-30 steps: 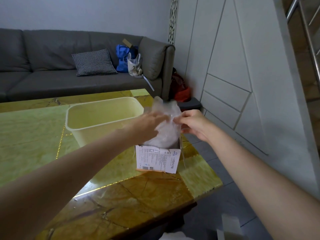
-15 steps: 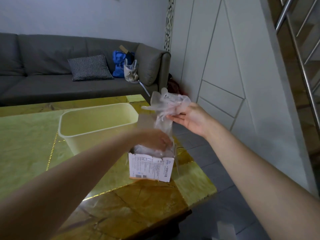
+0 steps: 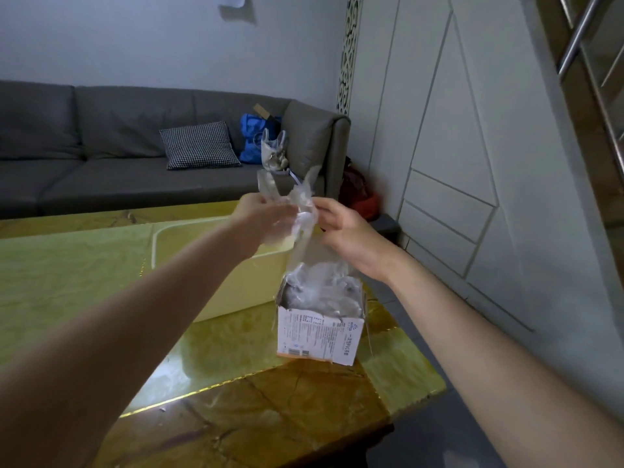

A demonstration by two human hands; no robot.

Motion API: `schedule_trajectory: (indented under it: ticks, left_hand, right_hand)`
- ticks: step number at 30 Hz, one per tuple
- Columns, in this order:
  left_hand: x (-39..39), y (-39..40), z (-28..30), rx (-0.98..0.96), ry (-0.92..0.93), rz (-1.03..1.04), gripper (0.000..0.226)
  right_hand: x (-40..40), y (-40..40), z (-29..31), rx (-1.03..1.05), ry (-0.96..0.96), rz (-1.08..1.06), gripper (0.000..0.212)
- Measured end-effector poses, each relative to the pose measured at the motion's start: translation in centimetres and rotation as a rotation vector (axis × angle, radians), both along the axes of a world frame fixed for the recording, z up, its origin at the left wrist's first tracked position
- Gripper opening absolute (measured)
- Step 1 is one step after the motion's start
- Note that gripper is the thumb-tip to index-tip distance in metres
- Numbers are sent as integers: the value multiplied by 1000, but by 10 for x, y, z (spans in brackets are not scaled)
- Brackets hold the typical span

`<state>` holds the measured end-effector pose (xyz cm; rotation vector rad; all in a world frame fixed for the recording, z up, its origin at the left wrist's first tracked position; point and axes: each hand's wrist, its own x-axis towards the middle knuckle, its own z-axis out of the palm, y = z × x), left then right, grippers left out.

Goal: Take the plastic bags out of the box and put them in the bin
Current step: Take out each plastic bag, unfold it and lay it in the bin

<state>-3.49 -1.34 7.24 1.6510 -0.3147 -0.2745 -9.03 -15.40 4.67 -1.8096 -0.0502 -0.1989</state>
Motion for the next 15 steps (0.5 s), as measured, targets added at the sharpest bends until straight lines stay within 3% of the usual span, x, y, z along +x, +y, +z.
schedule_trajectory:
  ticks: [2,4,7,11,13,15]
  left_hand:
    - [9,5,-4,90,-167,120,23]
    - [13,8,-7,197,-363,101,23]
    - [6,5,-7,396,-619,31,16]
    - [10,21,-7,132,-409,15,11]
    - [21,38,-13,80,-280,100,7]
    - [35,55,-23,67,-114,209,18]
  right_hand:
    - [0,-2,5,227,62,16,38]
    - [-1,2,16,373,133,60,20]
    - [8,13,20,345,181,-58,24]
    - [23,5,14,461,75,-485,3]
    - [24,-11,15,550,-17,-601,11]
    - [22,-20,15,492,-83,-657,11]
